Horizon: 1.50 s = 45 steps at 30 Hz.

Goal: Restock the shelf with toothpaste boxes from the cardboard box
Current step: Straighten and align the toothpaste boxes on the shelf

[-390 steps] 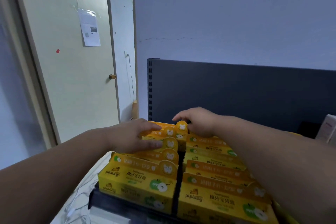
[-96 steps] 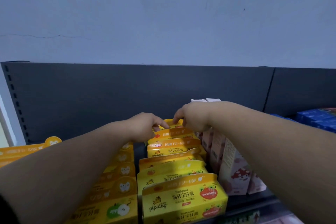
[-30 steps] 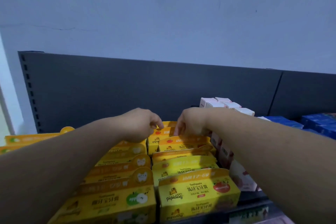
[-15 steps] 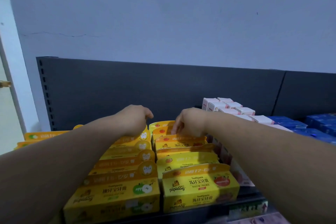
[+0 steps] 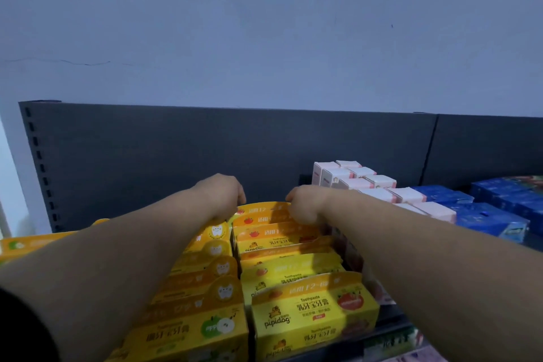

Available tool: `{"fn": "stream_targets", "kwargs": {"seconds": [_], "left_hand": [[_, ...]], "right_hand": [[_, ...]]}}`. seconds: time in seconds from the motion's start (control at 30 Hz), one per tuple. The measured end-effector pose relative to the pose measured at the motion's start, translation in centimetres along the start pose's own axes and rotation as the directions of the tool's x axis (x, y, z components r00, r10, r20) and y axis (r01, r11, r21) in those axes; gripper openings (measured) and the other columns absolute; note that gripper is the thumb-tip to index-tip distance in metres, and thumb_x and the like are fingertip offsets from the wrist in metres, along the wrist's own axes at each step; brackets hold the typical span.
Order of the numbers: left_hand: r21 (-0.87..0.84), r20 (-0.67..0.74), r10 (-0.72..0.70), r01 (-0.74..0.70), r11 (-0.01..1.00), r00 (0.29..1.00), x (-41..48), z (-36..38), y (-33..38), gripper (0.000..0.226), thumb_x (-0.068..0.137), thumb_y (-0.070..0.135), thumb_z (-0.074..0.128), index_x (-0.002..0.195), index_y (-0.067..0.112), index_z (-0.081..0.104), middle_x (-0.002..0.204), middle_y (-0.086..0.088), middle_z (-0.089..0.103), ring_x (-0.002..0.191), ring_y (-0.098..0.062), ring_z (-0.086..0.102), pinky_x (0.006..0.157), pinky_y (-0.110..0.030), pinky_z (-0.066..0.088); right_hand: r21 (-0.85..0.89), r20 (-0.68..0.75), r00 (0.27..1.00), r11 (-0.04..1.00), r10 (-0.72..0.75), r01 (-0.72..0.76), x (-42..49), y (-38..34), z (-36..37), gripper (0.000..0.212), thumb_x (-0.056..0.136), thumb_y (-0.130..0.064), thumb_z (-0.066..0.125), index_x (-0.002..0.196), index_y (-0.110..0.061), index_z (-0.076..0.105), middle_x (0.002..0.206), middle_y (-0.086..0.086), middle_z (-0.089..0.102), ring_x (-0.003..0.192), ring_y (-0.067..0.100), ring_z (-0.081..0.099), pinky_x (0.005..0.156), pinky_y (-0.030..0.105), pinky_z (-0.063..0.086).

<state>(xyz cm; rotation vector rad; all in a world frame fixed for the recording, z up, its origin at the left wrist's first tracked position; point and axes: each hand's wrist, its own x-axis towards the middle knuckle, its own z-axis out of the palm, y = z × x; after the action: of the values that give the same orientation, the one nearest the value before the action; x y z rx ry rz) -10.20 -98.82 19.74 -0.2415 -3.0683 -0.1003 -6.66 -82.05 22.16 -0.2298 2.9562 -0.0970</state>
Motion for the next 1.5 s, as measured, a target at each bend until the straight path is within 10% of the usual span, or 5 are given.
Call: {"fn": "stream_targets", "kwargs": {"seconds": [0.3, 0.8, 1.07, 1.3, 1.5], "left_hand": [[-0.021, -0.022, 0.028, -0.029, 0.999, 0.999, 1.1, 0.6, 0.3, 0.030, 0.089, 0.004, 0.057, 0.105, 0.025, 0.070, 0.108, 0.004, 0.064, 0.095, -0.013, 0.061, 0.075, -0.024, 0.054], [-0.018, 0.006, -0.008, 0.008, 1.000, 1.000, 1.0, 0.7, -0.5, 0.030, 0.088, 0.003, 0.058, 0.103, 0.027, 0.069, 0.103, 0.005, 0.064, 0.090, -0.013, 0.061, 0.063, -0.021, 0.048], [-0.010, -0.099, -0.018, 0.018, 1.000, 0.995, -1.5, -0.3, 0.4, 0.034, 0.091, 0.012, 0.054, 0.117, 0.033, 0.062, 0.108, 0.008, 0.063, 0.094, -0.014, 0.060, 0.080, -0.034, 0.056], [0.019, -0.067, 0.011, -0.009, 1.000, 0.998, -5.3, -0.6, 2.6, 0.051, 0.096, 0.041, 0.050, 0.144, 0.039, 0.035, 0.147, 0.006, 0.043, 0.134, -0.019, 0.041, 0.111, -0.039, 0.031], [-0.082, -0.089, -0.041, 0.033, 0.996, 0.995, -7.8, -1.3, 4.3, 0.054, 0.096, 0.046, 0.048, 0.146, 0.038, 0.030, 0.152, 0.005, 0.036, 0.139, -0.020, 0.034, 0.114, -0.039, 0.028]], "right_hand": [[0.121, 0.075, 0.996, 0.991, 0.057, -0.065, 0.4, 0.4, 0.3, 0.034, 0.099, -0.013, 0.049, 0.131, -0.003, 0.054, 0.132, 0.017, 0.058, 0.122, 0.031, 0.056, 0.082, 0.031, 0.044], [0.174, 0.077, 0.993, 0.979, 0.091, -0.103, 1.9, 0.4, 1.0, 0.037, 0.104, -0.013, 0.034, 0.138, -0.004, 0.044, 0.132, 0.016, 0.051, 0.119, 0.030, 0.053, 0.102, 0.038, 0.046], [0.207, 0.000, 0.999, 0.977, 0.040, -0.039, -0.2, 0.6, -0.2, 0.039, 0.099, -0.026, 0.050, 0.131, -0.006, 0.056, 0.132, 0.016, 0.058, 0.122, 0.033, 0.055, 0.095, 0.037, 0.046], [0.071, 0.059, 0.993, 0.993, -0.102, 0.098, -2.6, 2.0, -0.2, 0.084, 0.090, -0.073, 0.027, 0.154, -0.032, -0.011, 0.161, 0.006, 0.018, 0.146, 0.028, 0.023, 0.117, 0.040, 0.020], [0.095, 0.013, 0.979, 0.975, -0.201, 0.199, -3.1, 2.6, 0.3, 0.086, 0.086, -0.077, 0.028, 0.150, -0.042, -0.017, 0.164, 0.003, 0.002, 0.148, 0.029, 0.017, 0.120, 0.048, 0.015]]}}
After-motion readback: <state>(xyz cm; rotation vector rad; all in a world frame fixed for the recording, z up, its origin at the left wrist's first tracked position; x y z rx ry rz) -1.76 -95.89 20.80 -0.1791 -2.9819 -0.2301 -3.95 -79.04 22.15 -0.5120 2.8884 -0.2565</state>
